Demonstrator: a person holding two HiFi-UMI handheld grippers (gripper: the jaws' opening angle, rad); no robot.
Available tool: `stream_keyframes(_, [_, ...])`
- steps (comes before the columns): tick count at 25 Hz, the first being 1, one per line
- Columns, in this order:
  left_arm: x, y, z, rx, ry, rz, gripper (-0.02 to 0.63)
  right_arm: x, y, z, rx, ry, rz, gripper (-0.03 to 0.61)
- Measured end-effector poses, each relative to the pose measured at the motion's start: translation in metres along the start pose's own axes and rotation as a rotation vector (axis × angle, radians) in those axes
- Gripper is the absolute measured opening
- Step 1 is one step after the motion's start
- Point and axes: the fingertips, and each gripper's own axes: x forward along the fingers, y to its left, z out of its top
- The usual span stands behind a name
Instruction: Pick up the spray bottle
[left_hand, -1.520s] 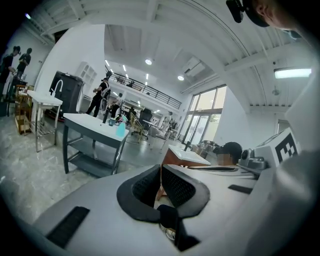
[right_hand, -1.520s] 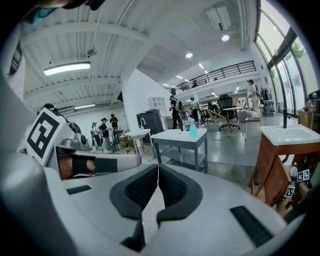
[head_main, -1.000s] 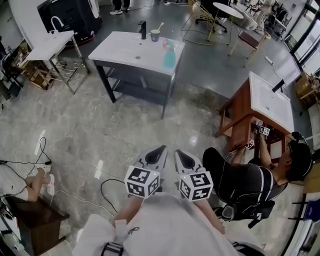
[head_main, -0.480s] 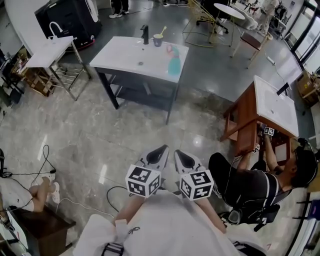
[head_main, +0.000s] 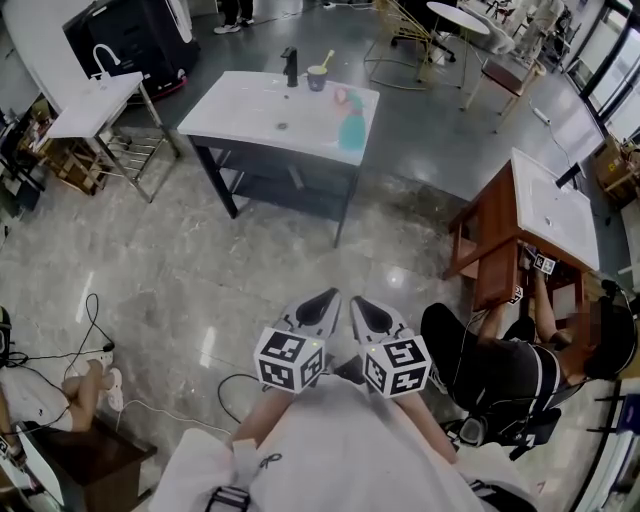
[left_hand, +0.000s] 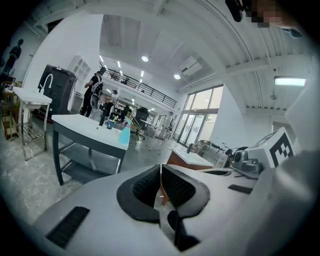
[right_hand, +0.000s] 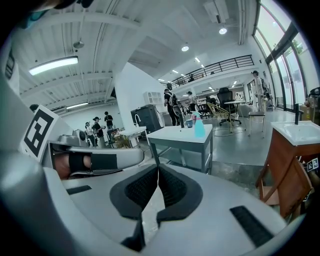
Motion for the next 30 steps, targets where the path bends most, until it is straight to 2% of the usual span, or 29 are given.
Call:
stream_keyframes(9, [0.002, 0.008, 0.001, -0.023, -0.01, 0.015, 0.032, 0.007, 0.004, -0.005, 0.025, 0.022, 0.028, 0.028])
stream_keyframes(17, [0.011, 0.014, 0.01, -0.006, -0.027, 0.042, 0.032, 0.016, -0.003, 0.004, 0.016, -0.002, 0.053, 0.028])
stream_keyframes(25, [0.041, 0.019, 0.011, -0.006, -0.003, 0.058, 0.032, 0.031, -0.036, 0.012, 0.02, -0.003, 0.049, 0.028])
stream_keyframes(30, [0.059, 0.025, 0.018, 0.05, 0.01, 0.085, 0.032, 0.048, -0.072, 0.022, 0.062, -0.004, 0.028, 0.028])
